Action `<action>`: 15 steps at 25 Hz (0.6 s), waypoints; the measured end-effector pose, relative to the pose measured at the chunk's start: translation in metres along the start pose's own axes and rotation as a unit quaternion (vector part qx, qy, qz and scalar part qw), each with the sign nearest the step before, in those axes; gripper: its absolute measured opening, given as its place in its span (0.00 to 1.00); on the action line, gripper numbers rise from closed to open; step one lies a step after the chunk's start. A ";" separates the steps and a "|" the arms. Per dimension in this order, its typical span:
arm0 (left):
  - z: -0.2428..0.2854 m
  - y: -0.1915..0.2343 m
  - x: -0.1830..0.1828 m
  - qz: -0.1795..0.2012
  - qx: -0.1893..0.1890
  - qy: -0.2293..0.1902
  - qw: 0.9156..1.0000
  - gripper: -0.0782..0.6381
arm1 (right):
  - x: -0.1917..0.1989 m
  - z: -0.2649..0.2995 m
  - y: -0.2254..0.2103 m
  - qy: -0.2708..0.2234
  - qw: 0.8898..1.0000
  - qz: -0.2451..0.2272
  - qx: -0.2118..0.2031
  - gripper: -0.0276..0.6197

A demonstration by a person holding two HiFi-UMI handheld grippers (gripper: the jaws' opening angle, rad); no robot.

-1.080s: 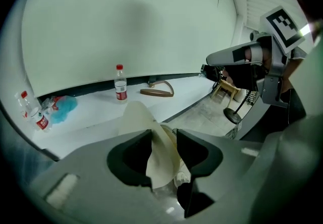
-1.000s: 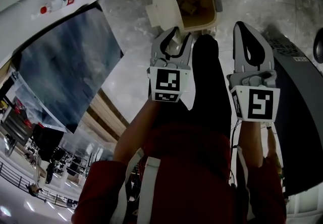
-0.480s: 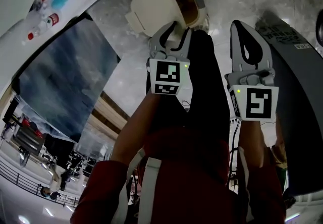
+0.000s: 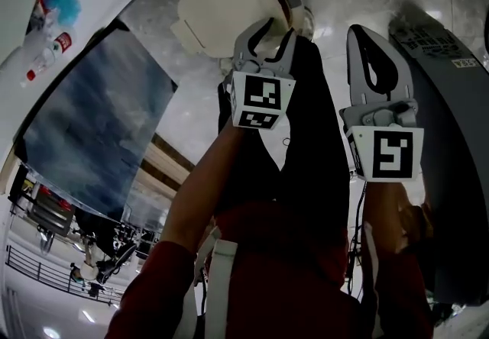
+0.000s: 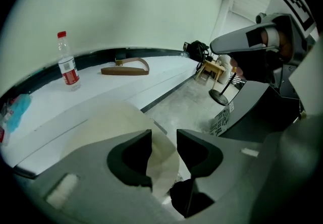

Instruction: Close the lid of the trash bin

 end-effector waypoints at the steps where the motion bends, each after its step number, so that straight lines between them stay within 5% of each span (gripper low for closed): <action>1: 0.006 0.000 0.002 -0.002 0.002 0.003 1.000 0.33 | 0.003 0.002 -0.002 0.001 1.000 0.004 0.000 0.05; 15: 0.058 0.000 0.025 -0.008 0.014 0.027 1.000 0.33 | 0.051 0.023 -0.024 0.018 0.999 0.034 0.007 0.05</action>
Point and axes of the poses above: the fingertips, and each gripper's own axes: z forward along the fingers, y to its left, x out of its underside, the point moved 5 cm from there along -z, backward along the fingers, and after that the axes turned 3 degrees about -x, right-handed, at the moved point
